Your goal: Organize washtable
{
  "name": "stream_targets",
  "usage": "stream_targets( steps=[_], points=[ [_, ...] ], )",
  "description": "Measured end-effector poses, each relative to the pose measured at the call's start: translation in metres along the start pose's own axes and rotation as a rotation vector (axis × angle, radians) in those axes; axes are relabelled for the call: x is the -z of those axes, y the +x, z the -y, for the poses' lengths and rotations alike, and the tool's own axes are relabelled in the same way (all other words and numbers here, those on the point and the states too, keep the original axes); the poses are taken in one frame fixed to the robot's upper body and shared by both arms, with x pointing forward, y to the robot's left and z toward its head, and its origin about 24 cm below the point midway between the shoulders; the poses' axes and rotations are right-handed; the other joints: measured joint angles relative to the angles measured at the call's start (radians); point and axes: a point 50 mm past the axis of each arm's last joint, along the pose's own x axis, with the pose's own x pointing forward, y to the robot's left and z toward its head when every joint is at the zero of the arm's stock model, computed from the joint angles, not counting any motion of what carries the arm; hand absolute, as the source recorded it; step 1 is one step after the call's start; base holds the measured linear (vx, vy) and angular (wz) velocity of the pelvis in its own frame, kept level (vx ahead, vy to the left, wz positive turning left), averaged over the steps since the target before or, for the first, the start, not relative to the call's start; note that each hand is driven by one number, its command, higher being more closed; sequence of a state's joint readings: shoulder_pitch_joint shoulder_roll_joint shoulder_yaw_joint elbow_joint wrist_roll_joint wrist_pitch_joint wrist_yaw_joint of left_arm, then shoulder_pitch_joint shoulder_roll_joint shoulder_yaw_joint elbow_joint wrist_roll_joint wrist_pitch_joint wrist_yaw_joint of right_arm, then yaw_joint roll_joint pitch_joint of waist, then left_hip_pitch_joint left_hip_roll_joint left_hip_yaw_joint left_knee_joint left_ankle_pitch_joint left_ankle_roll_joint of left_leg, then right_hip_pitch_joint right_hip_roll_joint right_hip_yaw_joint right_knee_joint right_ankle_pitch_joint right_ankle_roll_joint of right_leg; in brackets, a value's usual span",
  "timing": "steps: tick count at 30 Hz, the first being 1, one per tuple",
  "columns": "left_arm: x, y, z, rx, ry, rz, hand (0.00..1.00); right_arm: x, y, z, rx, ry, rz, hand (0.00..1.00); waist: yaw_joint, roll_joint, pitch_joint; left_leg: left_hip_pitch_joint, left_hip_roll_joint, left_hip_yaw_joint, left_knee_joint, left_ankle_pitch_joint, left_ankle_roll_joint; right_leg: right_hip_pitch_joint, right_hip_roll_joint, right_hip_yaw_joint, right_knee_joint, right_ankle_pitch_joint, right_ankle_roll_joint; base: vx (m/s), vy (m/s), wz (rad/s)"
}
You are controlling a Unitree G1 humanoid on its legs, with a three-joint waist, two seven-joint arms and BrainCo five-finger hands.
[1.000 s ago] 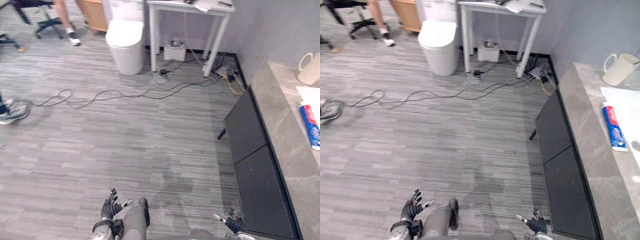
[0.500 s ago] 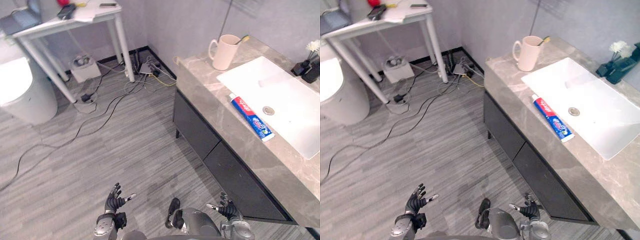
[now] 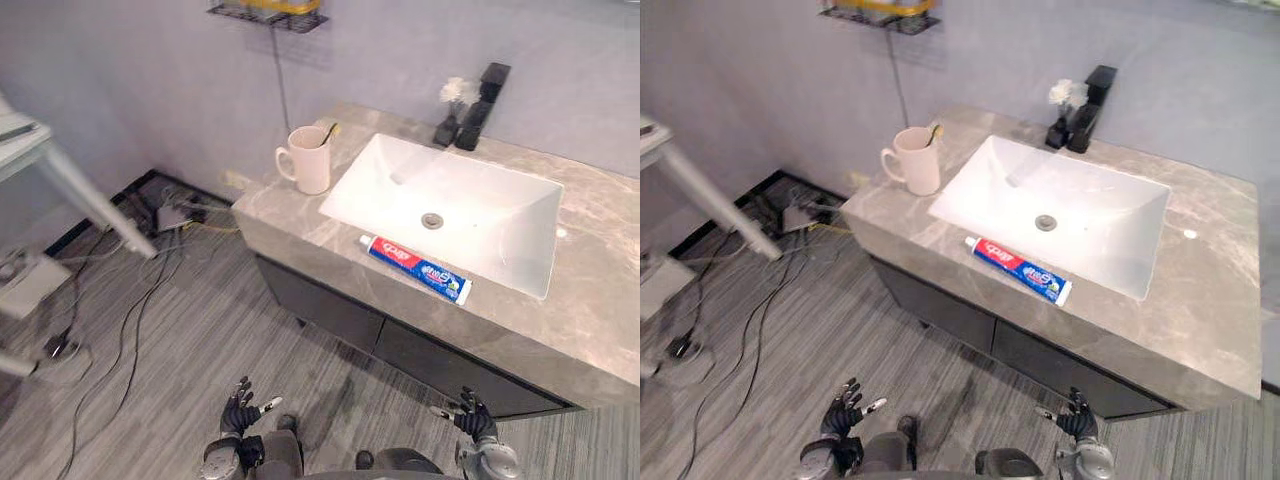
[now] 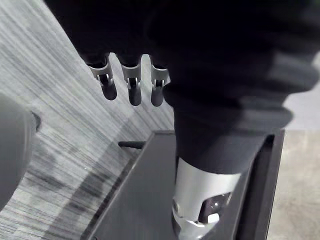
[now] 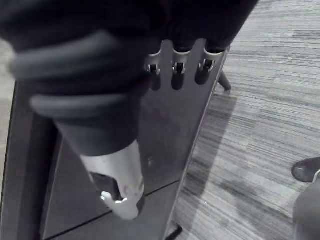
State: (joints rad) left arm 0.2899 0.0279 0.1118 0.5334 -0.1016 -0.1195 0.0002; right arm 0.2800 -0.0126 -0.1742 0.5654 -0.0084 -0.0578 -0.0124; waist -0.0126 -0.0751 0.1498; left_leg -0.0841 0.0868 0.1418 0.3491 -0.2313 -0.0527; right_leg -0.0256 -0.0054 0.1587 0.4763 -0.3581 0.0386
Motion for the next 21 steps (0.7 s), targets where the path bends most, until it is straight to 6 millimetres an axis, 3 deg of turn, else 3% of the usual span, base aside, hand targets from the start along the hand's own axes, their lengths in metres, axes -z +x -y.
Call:
stream_targets(
  steps=[2, 3, 5, 7, 8, 10, 12, 14, 15, 16, 17, 19, 21],
  points=[
    [0.002, -0.002, -0.006, -0.004, 0.023, -0.008, 0.0, -0.01, 0.005, -0.014, -0.048, -0.002, 0.028, 0.0, 0.011, 0.001, 0.004, 0.053, 0.009, 0.069, -0.02, -0.013, 0.016, -0.071, -0.047, -0.126, 0.136, 0.032, 0.071, 0.27, 0.222, -1.17],
    [0.0, -0.001, -0.004, 0.013, 0.042, -0.004, 0.0, -0.014, 0.007, -0.018, -0.065, -0.006, 0.039, 0.0, -0.002, 0.001, 0.006, 0.104, 0.008, 0.108, -0.054, -0.018, 0.023, -0.093, -0.093, -0.242, 0.187, 0.02, 0.061, 0.23, 0.164, -0.85],
    [-0.005, 0.002, -0.002, 0.02, 0.044, 0.01, 0.0, -0.019, 0.012, -0.02, -0.074, -0.028, 0.049, 0.0, -0.003, 0.019, 0.01, 0.17, 0.015, 0.138, -0.106, -0.018, 0.024, -0.119, -0.131, -0.378, 0.186, -0.002, 0.025, 0.25, 0.126, -0.53],
    [-0.012, 0.009, 0.0, 0.027, 0.046, 0.03, 0.0, -0.022, 0.017, -0.018, -0.074, -0.053, 0.039, 0.0, -0.005, 0.046, 0.014, 0.2, 0.039, 0.148, -0.131, -0.018, 0.024, -0.155, -0.13, -0.467, 0.128, 0.009, 0.008, 0.29, 0.062, -0.3],
    [-0.014, 0.011, -0.001, 0.027, 0.053, 0.03, 0.0, -0.02, 0.018, -0.016, -0.07, -0.067, 0.025, 0.0, -0.004, 0.055, 0.019, 0.212, 0.049, 0.149, -0.13, -0.018, 0.024, -0.173, -0.105, -0.487, 0.035, 0.041, -0.024, 0.29, -0.013, -0.21],
    [-0.007, 0.011, -0.007, 0.012, 0.062, -0.002, 0.0, -0.013, 0.016, -0.006, -0.051, -0.085, 0.002, 0.0, -0.013, 0.049, 0.013, 0.233, 0.042, 0.145, -0.109, -0.034, -0.003, -0.157, -0.097, -0.481, -0.074, 0.2, -0.071, 0.38, -0.019, -0.12],
    [0.0, 0.009, 0.001, 0.025, 0.038, -0.025, 0.0, -0.009, 0.014, 0.009, -0.025, -0.117, -0.021, 0.0, -0.024, 0.101, 0.012, 0.23, 0.07, 0.141, -0.052, -0.024, -0.014, -0.114, -0.069, -0.479, -0.125, 0.203, -0.074, 0.33, -0.029, -0.21],
    [0.008, 0.006, 0.004, 0.015, 0.016, -0.063, 0.0, -0.001, 0.01, 0.016, -0.007, -0.121, -0.048, 0.0, -0.029, 0.124, 0.014, 0.193, 0.085, 0.132, 0.044, 0.004, -0.046, -0.068, -0.06, -0.479, -0.181, 0.203, -0.073, 0.28, -0.051, -0.12],
    [0.011, 0.005, 0.002, 0.015, 0.023, -0.08, 0.0, 0.007, 0.006, 0.019, 0.002, -0.118, -0.078, 0.0, -0.027, 0.12, 0.017, 0.155, 0.09, 0.124, 0.16, 0.045, -0.072, -0.021, -0.062, -0.48, -0.226, 0.208, -0.067, 0.29, -0.019, 0.06],
    [0.019, 0.0, 0.0, 0.012, 0.022, -0.107, 0.0, 0.02, 0.0, 0.02, 0.004, -0.112, -0.123, 0.0, -0.017, 0.101, 0.03, 0.118, 0.11, 0.109, 0.274, 0.01, -0.077, 0.048, -0.067, -0.473, -0.276, 0.217, -0.064, 0.28, -0.002, 0.03],
    [0.022, -0.002, -0.001, 0.01, 0.022, -0.118, 0.0, 0.024, -0.002, 0.02, 0.006, -0.108, -0.138, 0.0, -0.012, 0.1, 0.03, 0.112, 0.114, 0.11, 0.295, -0.01, -0.077, 0.067, -0.067, -0.466, -0.286, 0.217, -0.064, 0.2, 0.046, -0.16],
    [0.031, -0.008, -0.005, -0.009, 0.01, -0.148, 0.0, 0.029, -0.004, 0.023, 0.034, -0.099, -0.161, 0.0, 0.004, 0.092, 0.034, 0.058, 0.114, 0.095, 0.285, -0.065, -0.058, 0.094, -0.074, -0.424, -0.288, 0.222, -0.057, 0.16, 0.155, -0.45],
    [0.031, -0.008, -0.006, -0.011, 0.014, -0.152, 0.0, 0.027, -0.002, 0.026, 0.049, -0.091, -0.155, 0.0, 0.002, 0.092, 0.035, 0.037, 0.091, 0.066, 0.171, -0.056, -0.058, 0.093, -0.082, -0.41, -0.288, 0.231, -0.042, 0.06, 0.156, -0.34]
  ],
)
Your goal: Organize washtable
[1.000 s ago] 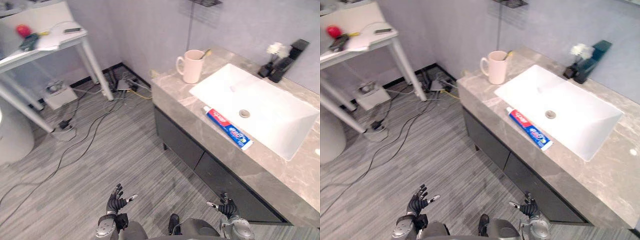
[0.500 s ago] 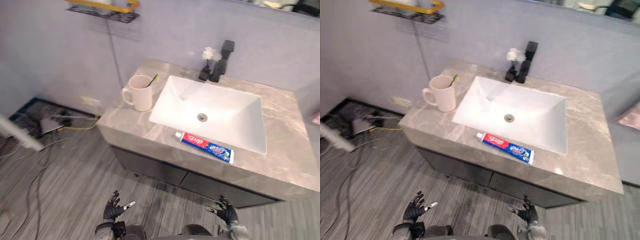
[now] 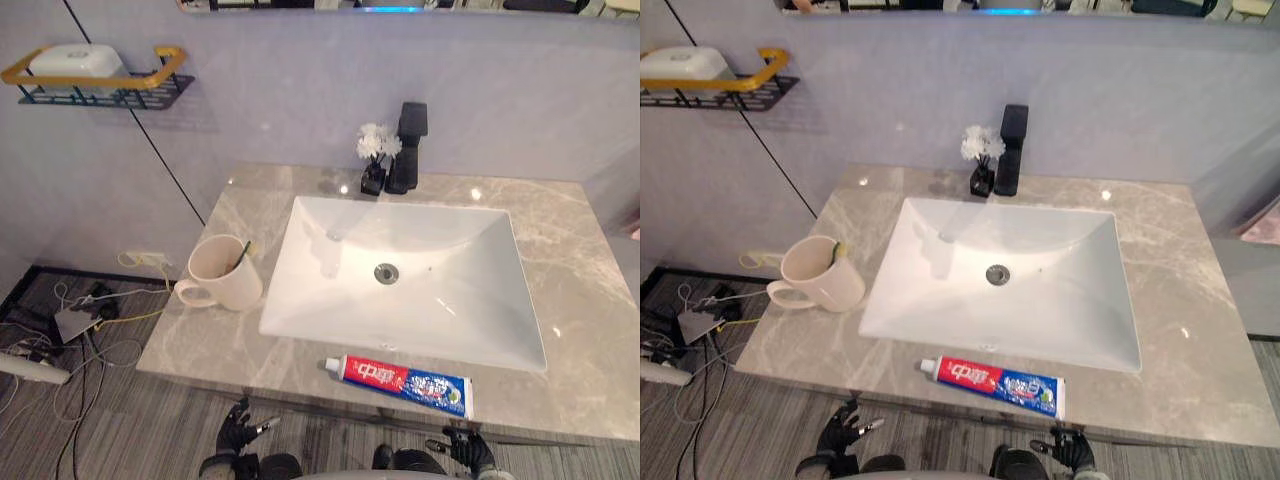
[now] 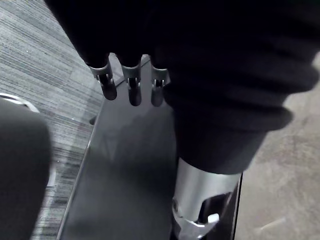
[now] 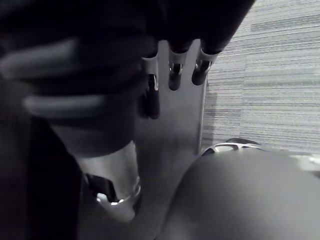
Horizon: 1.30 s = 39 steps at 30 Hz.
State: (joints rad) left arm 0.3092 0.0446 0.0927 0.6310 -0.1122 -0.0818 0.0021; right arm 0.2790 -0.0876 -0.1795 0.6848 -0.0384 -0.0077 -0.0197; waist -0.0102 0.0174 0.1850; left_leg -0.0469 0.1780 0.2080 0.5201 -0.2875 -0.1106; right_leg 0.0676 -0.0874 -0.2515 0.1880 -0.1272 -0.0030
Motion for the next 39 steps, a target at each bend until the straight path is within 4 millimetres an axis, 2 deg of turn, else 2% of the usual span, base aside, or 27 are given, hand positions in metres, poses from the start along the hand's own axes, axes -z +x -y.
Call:
stream_targets(
  steps=[1, 2, 3, 4, 5, 7, 8, 19, 20, 27, 35, 39],
  points=[
    [0.002, -0.001, 0.0, 0.001, 0.005, -0.005, 0.0, -0.003, 0.001, 0.008, 0.022, -0.002, 0.008, 0.0, -0.004, 0.036, -0.007, 0.001, -0.007, -0.037, -0.193, 0.109, 0.026, 0.003, 0.018, 0.021, -0.018, 0.011, 0.026, 0.02, 0.184, -0.38],
    [0.003, -0.001, 0.001, 0.003, 0.005, -0.008, 0.0, -0.003, 0.002, 0.008, 0.025, 0.003, 0.008, 0.0, -0.003, 0.025, -0.009, 0.022, -0.018, -0.033, -0.209, 0.102, 0.026, 0.004, 0.018, 0.038, -0.033, 0.008, 0.038, 0.02, 0.234, -0.41],
    [0.002, 0.0, -0.003, -0.006, 0.008, -0.006, 0.0, -0.006, 0.003, 0.004, 0.009, 0.001, 0.016, 0.0, -0.004, -0.005, -0.013, 0.044, -0.05, -0.017, -0.259, 0.123, 0.036, 0.017, -0.005, 0.064, -0.068, 0.02, 0.06, -0.01, 0.167, -0.24],
    [0.001, 0.0, -0.006, -0.008, 0.023, -0.005, 0.0, -0.005, 0.002, 0.003, 0.01, 0.006, 0.019, 0.0, -0.005, -0.009, -0.013, 0.055, -0.071, -0.009, -0.291, 0.143, 0.048, 0.016, -0.022, 0.067, -0.082, 0.031, 0.07, -0.02, 0.146, -0.09],
    [0.001, 0.0, -0.007, -0.007, 0.028, -0.004, 0.0, -0.005, 0.002, 0.003, 0.011, 0.006, 0.019, 0.0, -0.007, -0.03, -0.025, 0.066, -0.087, -0.006, -0.316, 0.155, 0.059, 0.016, -0.033, 0.069, -0.091, 0.039, 0.079, -0.05, 0.144, -0.02],
    [0.001, 0.0, -0.006, -0.007, 0.027, -0.002, 0.0, -0.005, 0.002, 0.003, 0.01, 0.008, 0.019, 0.0, -0.005, -0.025, -0.024, 0.08, -0.108, 0.003, -0.35, 0.164, 0.069, 0.015, -0.05, 0.083, -0.104, 0.047, 0.091, -0.09, 0.124, -0.1],
    [0.001, 0.0, -0.005, -0.005, 0.024, -0.003, 0.0, -0.006, 0.002, 0.002, 0.009, 0.01, 0.022, 0.0, -0.004, -0.033, -0.031, 0.093, -0.117, 0.011, -0.372, 0.168, 0.073, 0.015, -0.057, 0.092, -0.109, 0.053, 0.097, -0.08, 0.094, -0.14],
    [0.009, 0.0, -0.007, -0.011, 0.028, -0.037, 0.0, -0.001, 0.006, -0.003, -0.002, 0.015, -0.012, 0.0, -0.001, -0.023, -0.047, 0.142, -0.139, 0.01, -0.44, 0.201, 0.083, 0.039, -0.053, 0.115, -0.143, 0.068, 0.1, 0.0, 0.018, -0.04],
    [0.009, 0.002, -0.014, -0.024, 0.051, -0.049, 0.0, 0.011, 0.006, -0.001, 0.006, 0.025, -0.069, 0.0, 0.024, -0.043, -0.074, 0.206, -0.162, -0.014, -0.542, 0.256, 0.089, 0.07, -0.056, 0.109, -0.171, 0.078, 0.099, 0.0, 0.0, 0.0],
    [0.01, 0.002, -0.014, -0.023, 0.05, -0.05, 0.0, 0.012, 0.006, 0.0, 0.009, 0.036, -0.07, 0.0, 0.024, -0.043, -0.074, 0.203, -0.162, -0.015, -0.542, 0.256, 0.089, 0.069, -0.056, 0.099, -0.173, 0.078, 0.099, 0.0, 0.0, 0.01],
    [0.012, 0.006, -0.007, -0.031, 0.047, -0.072, 0.0, 0.028, 0.003, 0.009, 0.082, 0.245, -0.129, 0.0, 0.025, -0.033, -0.074, 0.197, -0.165, -0.031, -0.583, 0.268, 0.084, 0.068, -0.055, 0.074, -0.205, 0.083, 0.105, 0.02, -0.001, 0.06],
    [0.013, 0.008, -0.009, -0.053, 0.051, -0.082, 0.0, 0.031, 0.003, 0.011, 0.116, 0.292, -0.142, 0.0, 0.024, -0.032, -0.075, 0.197, -0.166, -0.035, -0.587, 0.269, 0.084, 0.076, -0.054, 0.062, -0.215, 0.088, 0.108, 0.06, -0.01, 0.06]
  ],
)
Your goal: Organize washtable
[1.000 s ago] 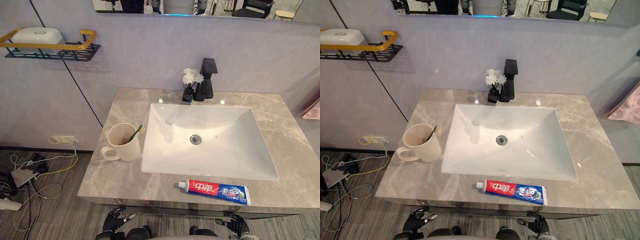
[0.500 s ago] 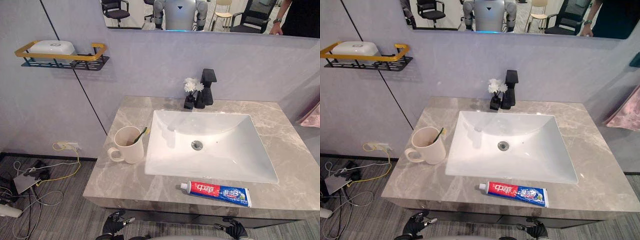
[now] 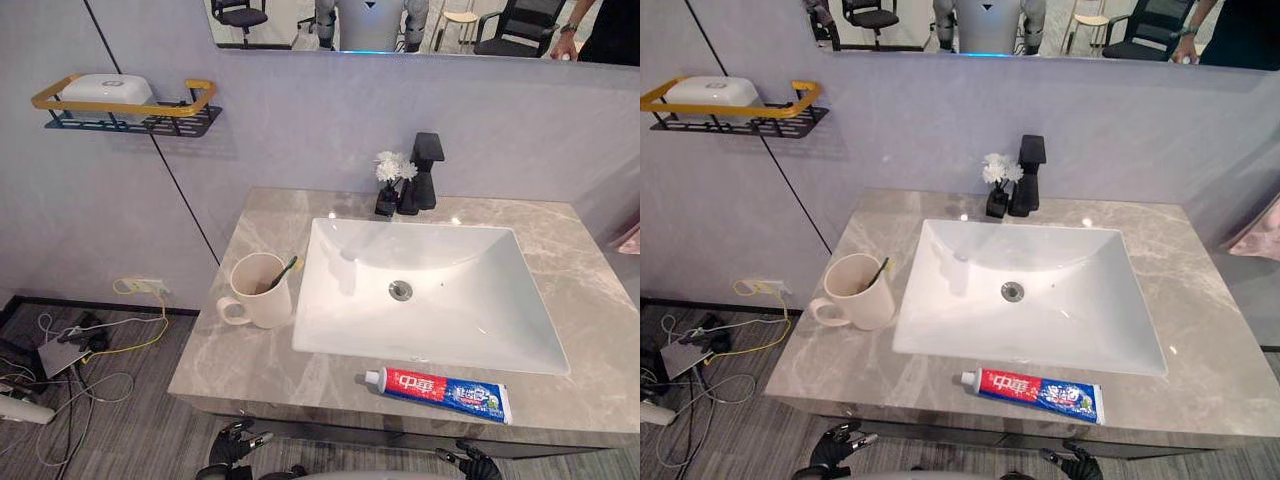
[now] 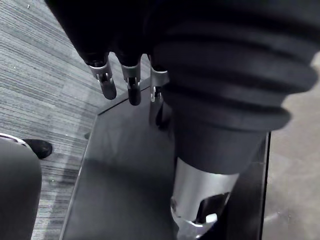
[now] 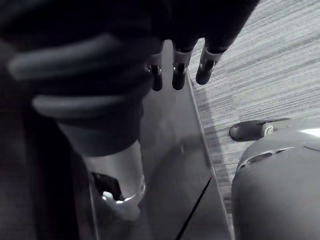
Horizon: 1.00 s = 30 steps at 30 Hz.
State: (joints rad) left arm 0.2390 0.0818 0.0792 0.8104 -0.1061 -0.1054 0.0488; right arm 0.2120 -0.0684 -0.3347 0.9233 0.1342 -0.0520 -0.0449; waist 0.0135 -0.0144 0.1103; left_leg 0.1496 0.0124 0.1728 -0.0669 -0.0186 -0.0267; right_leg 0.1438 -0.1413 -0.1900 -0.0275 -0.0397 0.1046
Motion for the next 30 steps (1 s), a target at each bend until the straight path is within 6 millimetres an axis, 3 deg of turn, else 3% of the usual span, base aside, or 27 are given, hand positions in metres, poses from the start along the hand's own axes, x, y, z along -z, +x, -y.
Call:
stream_targets(
  steps=[8, 19, 22, 24, 25, 26, 28, 30],
  points=[
    [0.0, 0.0, -0.007, -0.033, -0.036, -0.003, 0.0, 0.003, 0.001, 0.005, 0.027, 0.034, -0.019, 0.0, 0.001, -0.006, 0.005, 0.004, -0.001, -0.025, 0.005, 0.0, 0.0, 0.027, -0.001, -0.03, -0.008, 0.001, 0.001, -0.01, -0.02, 0.1],
    [-0.003, -0.01, -0.088, -0.345, -0.221, 0.036, 0.0, -0.004, 0.002, 0.032, 0.106, 0.097, 0.003, 0.0, 0.002, 0.001, 0.012, 0.001, -0.013, -0.093, -0.005, 0.019, -0.002, 0.043, -0.016, -0.101, 0.014, -0.023, 0.002, -0.06, -0.013, 0.18],
    [-0.024, -0.018, -0.114, -0.43, -0.246, 0.144, 0.0, -0.002, 0.001, 0.036, 0.118, 0.111, -0.007, 0.0, 0.006, 0.002, 0.012, -0.005, -0.013, -0.107, -0.003, 0.019, -0.002, 0.045, -0.02, -0.116, 0.016, -0.026, 0.002, 0.0, -0.01, 0.19],
    [-0.054, -0.026, -0.131, -0.485, -0.249, 0.278, 0.0, 0.0, 0.0, 0.037, 0.122, 0.111, -0.016, 0.0, 0.008, 0.0, 0.013, -0.017, -0.014, -0.125, 0.001, 0.02, -0.001, 0.047, -0.021, -0.136, 0.016, -0.024, 0.005, 0.01, -0.018, 0.24],
    [-0.08, -0.035, -0.138, -0.519, -0.24, 0.397, 0.0, 0.003, -0.001, 0.039, 0.127, 0.11, -0.024, 0.0, 0.013, 0.0, 0.013, -0.021, -0.015, -0.137, 0.005, 0.02, -0.001, 0.05, -0.021, -0.144, 0.016, -0.024, 0.005, 0.01, -0.016, 0.22],
    [-0.094, -0.04, -0.141, -0.531, -0.232, 0.459, 0.0, 0.005, -0.002, 0.041, 0.131, 0.11, -0.029, 0.0, 0.018, 0.0, 0.014, -0.023, -0.016, -0.142, 0.008, 0.02, -0.001, 0.053, -0.021, -0.149, 0.015, -0.025, 0.005, 0.02, -0.018, 0.23],
    [-0.145, -0.066, -0.145, -0.567, -0.21, 0.714, 0.0, 0.012, -0.005, 0.046, 0.15, 0.114, -0.045, 0.0, 0.031, 0.003, 0.015, -0.024, -0.018, -0.158, 0.018, 0.02, 0.0, 0.068, -0.021, -0.168, 0.01, -0.026, 0.004, 0.02, -0.021, 0.23],
    [-0.183, -0.093, -0.141, -0.587, -0.181, 0.919, 0.0, 0.012, -0.005, 0.047, 0.154, 0.117, -0.046, 0.0, 0.03, 0.005, 0.016, -0.047, -0.019, -0.172, 0.052, 0.009, 0.002, 0.069, -0.021, -0.183, 0.011, -0.028, 0.003, -0.01, -0.017, 0.23]
  ],
)
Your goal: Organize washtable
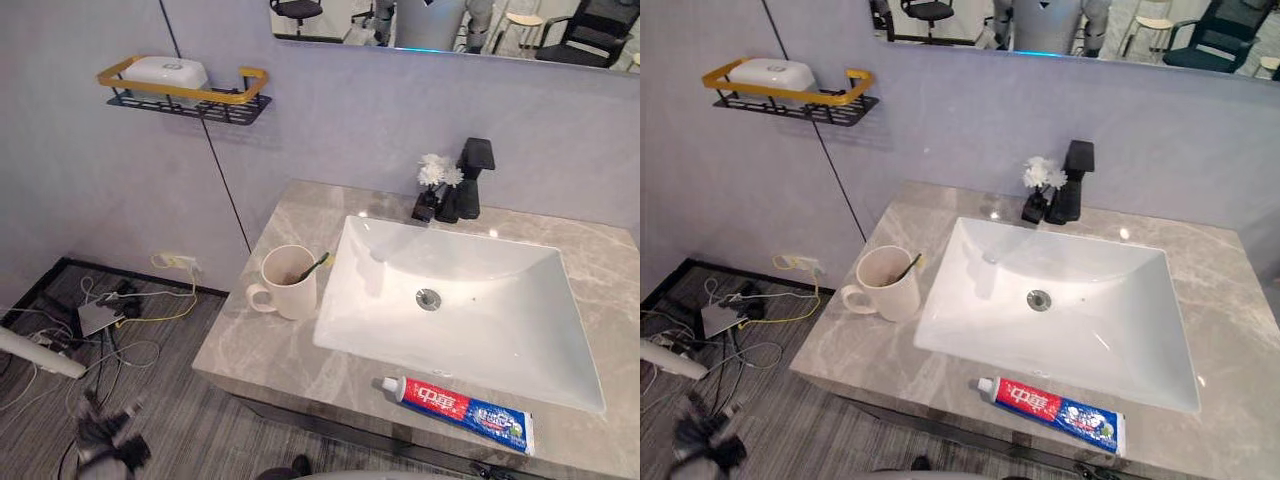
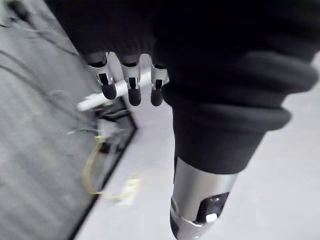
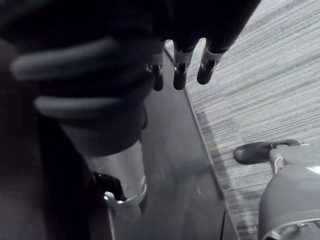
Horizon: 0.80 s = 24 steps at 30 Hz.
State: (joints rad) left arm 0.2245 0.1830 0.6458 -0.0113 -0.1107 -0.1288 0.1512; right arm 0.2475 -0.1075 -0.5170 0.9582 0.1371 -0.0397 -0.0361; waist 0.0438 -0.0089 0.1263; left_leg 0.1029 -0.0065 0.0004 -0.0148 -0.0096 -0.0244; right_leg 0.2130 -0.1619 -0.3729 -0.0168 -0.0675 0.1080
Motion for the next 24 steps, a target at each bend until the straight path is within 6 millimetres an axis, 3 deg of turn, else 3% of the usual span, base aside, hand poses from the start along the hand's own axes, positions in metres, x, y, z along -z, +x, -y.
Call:
stream_targets(
  steps=[2, 3, 5, 8, 10, 14, 19, 24],
  points=[
    [-0.029, 0.003, 0.008, 0.007, -0.009, 0.133, 0.0, 0.0, 0.0, 0.001, 0.003, 0.004, 0.0, 0.0, 0.0, 0.007, 0.005, -0.008, -0.001, -0.013, 0.022, -0.008, -0.001, 0.009, 0.001, -0.013, 0.0, 0.0, -0.001, -0.03, -0.011, 0.21],
    [-0.059, 0.001, 0.015, 0.014, 0.0, 0.268, 0.0, 0.0, 0.0, 0.003, 0.007, 0.006, 0.001, 0.0, -0.002, 0.013, 0.009, -0.012, -0.001, -0.021, 0.04, -0.015, -0.002, 0.017, 0.001, -0.018, 0.002, -0.002, -0.003, -0.04, -0.006, 0.18],
    [-0.09, -0.007, 0.024, 0.046, -0.008, 0.41, 0.0, 0.0, 0.0, 0.003, 0.002, 0.012, 0.002, 0.0, -0.004, 0.018, 0.011, -0.025, 0.0, -0.028, 0.069, -0.025, 0.0, 0.021, 0.002, -0.028, 0.004, -0.003, -0.005, -0.05, -0.002, 0.14],
    [-0.143, -0.038, 0.055, 0.161, -0.005, 0.707, 0.0, 0.0, 0.0, 0.003, -0.011, 0.015, 0.002, 0.0, -0.005, 0.03, 0.015, -0.037, -0.002, -0.045, 0.103, -0.034, 0.0, 0.029, 0.002, -0.04, 0.015, -0.008, -0.011, -0.08, 0.009, 0.16],
    [-0.162, -0.057, 0.073, 0.247, -0.017, 0.83, 0.0, -0.001, 0.0, 0.001, -0.02, 0.008, 0.012, 0.0, -0.009, 0.033, 0.017, -0.041, -0.002, -0.053, 0.109, -0.034, 0.0, 0.03, 0.003, -0.045, 0.019, -0.009, -0.011, -0.09, 0.01, 0.11],
    [-0.183, -0.089, 0.111, 0.495, -0.063, 0.993, 0.0, -0.003, 0.0, -0.007, -0.066, -0.026, 0.029, 0.0, -0.032, 0.031, 0.022, -0.043, 0.003, -0.06, 0.135, -0.035, -0.001, 0.04, 0.003, -0.052, 0.023, -0.011, -0.016, -0.08, 0.013, 0.06],
    [-0.196, -0.121, 0.139, 0.738, -0.138, 1.104, 0.0, -0.003, 0.0, -0.017, -0.11, -0.075, 0.029, 0.0, -0.035, 0.031, 0.022, -0.043, 0.01, -0.053, 0.138, -0.038, -0.006, 0.039, 0.007, -0.037, 0.024, -0.01, -0.017, -0.07, 0.014, -0.04],
    [-0.197, -0.149, 0.16, 0.981, -0.187, 1.139, 0.0, -0.003, -0.001, -0.028, -0.165, -0.121, 0.03, 0.0, -0.037, 0.03, 0.022, -0.041, 0.022, -0.026, 0.117, -0.034, -0.013, 0.024, 0.016, -0.021, 0.015, -0.004, -0.017, -0.01, 0.007, -0.13]
  ],
)
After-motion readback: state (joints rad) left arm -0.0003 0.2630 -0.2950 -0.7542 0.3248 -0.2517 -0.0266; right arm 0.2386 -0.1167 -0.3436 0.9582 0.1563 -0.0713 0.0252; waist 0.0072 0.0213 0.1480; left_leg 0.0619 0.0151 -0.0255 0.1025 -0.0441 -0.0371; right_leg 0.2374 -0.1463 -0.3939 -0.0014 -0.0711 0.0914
